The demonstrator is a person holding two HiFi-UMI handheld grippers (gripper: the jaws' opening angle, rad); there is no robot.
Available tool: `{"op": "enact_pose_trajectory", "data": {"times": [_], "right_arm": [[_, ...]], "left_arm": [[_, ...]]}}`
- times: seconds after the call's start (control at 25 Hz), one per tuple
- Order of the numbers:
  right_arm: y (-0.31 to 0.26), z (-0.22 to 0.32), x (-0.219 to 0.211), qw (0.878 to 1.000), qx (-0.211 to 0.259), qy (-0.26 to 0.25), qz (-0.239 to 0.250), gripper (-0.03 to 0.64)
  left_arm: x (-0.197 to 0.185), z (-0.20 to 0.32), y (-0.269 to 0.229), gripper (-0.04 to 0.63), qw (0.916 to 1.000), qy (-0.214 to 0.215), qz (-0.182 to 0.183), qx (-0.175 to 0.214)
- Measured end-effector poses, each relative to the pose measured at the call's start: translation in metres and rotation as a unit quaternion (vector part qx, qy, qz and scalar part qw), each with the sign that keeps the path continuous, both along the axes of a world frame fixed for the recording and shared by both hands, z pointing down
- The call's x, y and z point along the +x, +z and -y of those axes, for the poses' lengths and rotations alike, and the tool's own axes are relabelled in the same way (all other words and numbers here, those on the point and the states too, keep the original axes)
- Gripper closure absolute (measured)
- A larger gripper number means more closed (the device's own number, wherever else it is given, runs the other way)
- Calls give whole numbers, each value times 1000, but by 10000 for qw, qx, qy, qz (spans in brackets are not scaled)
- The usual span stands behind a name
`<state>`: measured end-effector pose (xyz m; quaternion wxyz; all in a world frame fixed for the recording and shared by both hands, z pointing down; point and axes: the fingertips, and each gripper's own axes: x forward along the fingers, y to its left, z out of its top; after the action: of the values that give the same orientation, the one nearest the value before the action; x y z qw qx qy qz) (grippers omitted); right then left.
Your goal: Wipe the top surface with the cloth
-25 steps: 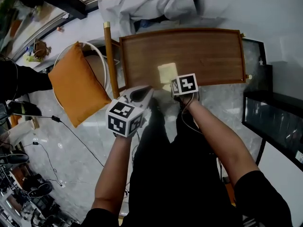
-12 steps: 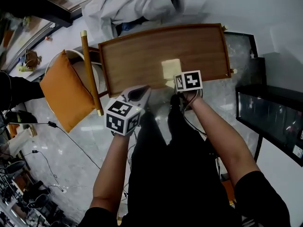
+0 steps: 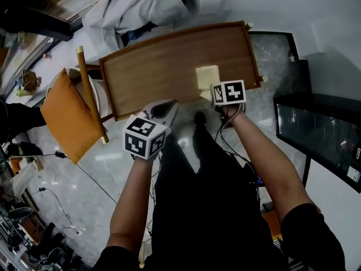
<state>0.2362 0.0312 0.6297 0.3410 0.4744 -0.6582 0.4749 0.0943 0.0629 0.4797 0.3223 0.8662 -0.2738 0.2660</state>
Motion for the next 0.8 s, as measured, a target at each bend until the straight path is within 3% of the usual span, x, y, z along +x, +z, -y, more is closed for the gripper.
{"op": "enact_pose_trajectory", "data": {"times": [0.32,0.8], "right_arm": [[-4,4,50,9998,30,162,-101,584],[-9,4,108,9981,93,485,-378,584]], "left_arm": [[23,0,1,586,10000,66,-4,-14],[20,1,-1,586,9999,81,96,36]]}}
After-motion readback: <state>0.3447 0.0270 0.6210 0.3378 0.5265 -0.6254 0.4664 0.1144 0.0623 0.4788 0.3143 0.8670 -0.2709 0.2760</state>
